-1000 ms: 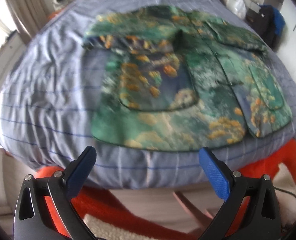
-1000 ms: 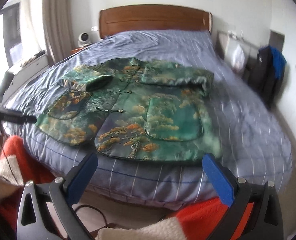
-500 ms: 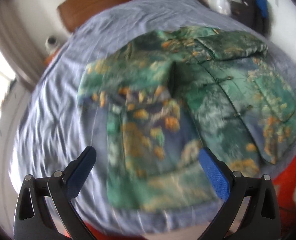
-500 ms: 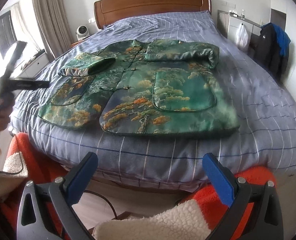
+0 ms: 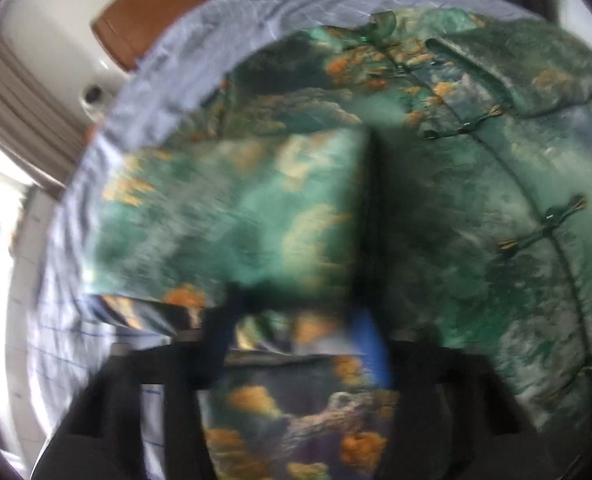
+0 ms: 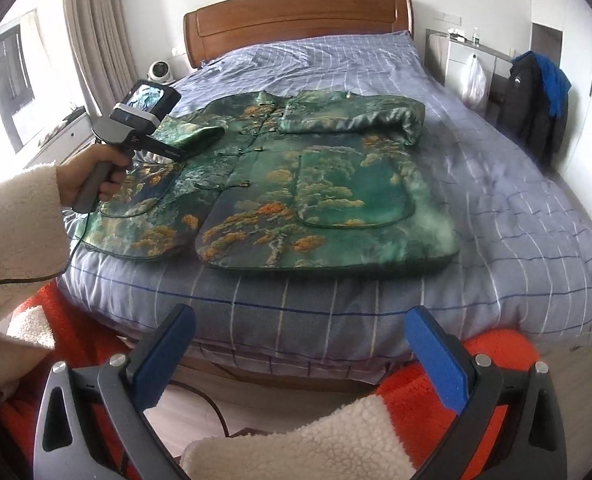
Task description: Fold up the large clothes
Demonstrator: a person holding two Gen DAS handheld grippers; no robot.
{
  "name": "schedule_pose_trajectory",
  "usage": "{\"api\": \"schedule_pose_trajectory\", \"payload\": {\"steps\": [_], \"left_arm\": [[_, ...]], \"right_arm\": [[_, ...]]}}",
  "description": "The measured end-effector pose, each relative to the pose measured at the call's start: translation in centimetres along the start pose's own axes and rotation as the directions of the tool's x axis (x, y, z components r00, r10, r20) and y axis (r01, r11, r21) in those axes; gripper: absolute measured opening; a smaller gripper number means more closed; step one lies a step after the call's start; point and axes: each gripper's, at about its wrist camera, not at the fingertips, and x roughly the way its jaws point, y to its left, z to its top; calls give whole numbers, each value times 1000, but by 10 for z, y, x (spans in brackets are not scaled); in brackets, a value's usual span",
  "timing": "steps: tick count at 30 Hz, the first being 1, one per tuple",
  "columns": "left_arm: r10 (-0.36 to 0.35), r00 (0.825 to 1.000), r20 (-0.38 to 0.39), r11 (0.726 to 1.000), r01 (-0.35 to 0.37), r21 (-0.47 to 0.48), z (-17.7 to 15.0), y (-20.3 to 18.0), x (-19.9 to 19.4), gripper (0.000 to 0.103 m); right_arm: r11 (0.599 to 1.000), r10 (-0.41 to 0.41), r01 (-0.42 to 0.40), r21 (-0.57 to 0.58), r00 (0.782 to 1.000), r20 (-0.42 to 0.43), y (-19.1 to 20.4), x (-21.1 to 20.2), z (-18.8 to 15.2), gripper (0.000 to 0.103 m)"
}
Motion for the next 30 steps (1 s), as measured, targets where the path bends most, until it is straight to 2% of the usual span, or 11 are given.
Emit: {"api": "schedule_pose_trajectory", "payload": {"steps": [1, 5, 11, 14, 18, 21, 25, 26, 27, 28, 30], "left_arm": [[-10, 1000, 4, 1000, 10, -11, -2, 1, -2, 14], [-33, 999, 41, 999, 34, -38, -10, 9, -14, 12], [-55, 998, 39, 997, 57, -51, -16, 8, -6, 11], [-65, 997, 31, 994, 68, -89, -19, 8, 0, 11], [-67, 997, 33, 991, 70, -118, -18, 8, 3, 13], [-64, 997, 32, 991, 67, -116, -14, 8, 2, 21], [31, 998, 54, 997, -26, -76, -10, 5, -2, 64], [55, 996, 64, 996, -51, -69, -8, 5, -2, 65], [63, 996, 63, 996, -59, -64, -7, 6, 0, 64], [41, 998, 49, 997, -38, -71, -5, 8, 2, 45], [-47, 999, 19, 993, 48, -110, -2, 15, 6, 10]], "right_arm": [[1000, -3, 3, 6, 1000, -4, -1, 1, -1, 103], [1000, 10, -10, -22, 1000, 2, -2, 4, 6, 103], [986, 86, -75, -146, 994, 70, -3, 35, 91, 103], [967, 57, -43, -251, 997, 48, 8, 99, 160, 102], [970, 58, -68, -232, 997, -51, 20, 187, 226, 83], [985, 58, -79, -155, 989, -134, 27, 248, 261, 81], [989, -31, 7, -150, 987, -161, 42, 300, 277, 80], [987, -54, 26, -157, 983, -175, 45, 311, 279, 80], [983, -87, 55, -173, 979, -185, 48, 323, 279, 73], [976, -127, 88, -199, 973, -195, 51, 332, 279, 51], [966, -186, 144, -217, 964, -189, 48, 336, 278, 23]]}}
